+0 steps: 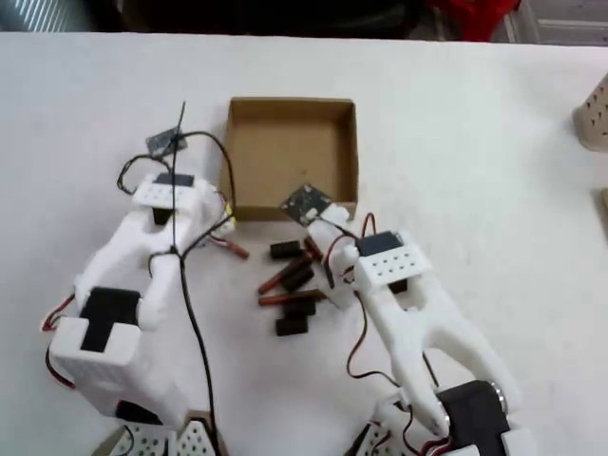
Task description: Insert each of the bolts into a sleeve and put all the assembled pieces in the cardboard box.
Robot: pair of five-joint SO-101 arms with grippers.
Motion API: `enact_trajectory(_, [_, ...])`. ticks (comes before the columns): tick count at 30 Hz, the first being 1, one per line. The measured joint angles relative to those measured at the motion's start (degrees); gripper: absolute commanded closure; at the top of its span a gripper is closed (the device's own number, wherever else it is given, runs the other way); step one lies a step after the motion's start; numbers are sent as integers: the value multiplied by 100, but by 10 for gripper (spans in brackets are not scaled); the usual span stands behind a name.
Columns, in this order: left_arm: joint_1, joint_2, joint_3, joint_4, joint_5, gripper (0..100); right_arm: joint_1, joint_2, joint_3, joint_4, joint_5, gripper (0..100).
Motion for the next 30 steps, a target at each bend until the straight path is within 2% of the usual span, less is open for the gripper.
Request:
enact_trajectory(2, [0,0,0,26,-44,988,0,0,0,0,0,980])
enact_trajectory(7, [0,0,-9,35,-809,980,0,0,0,0,0,980])
enact_trajectory(14, [0,0,-9,35,-1002,976,0,0,0,0,0,980])
enact_trajectory(18, [0,0,-9,44,-1459,905,0,0,0,0,0,980])
enact_trajectory(22, [0,-26,18,44,-1495,817,0,0,0,0,0,980])
enact_trajectory(26, [-26,-615,475,62,-1495,833,0,0,0,0,0,980])
enact_trajectory(30, [-79,-1196,1037,-422,-1530,849,0,0,0,0,0,980])
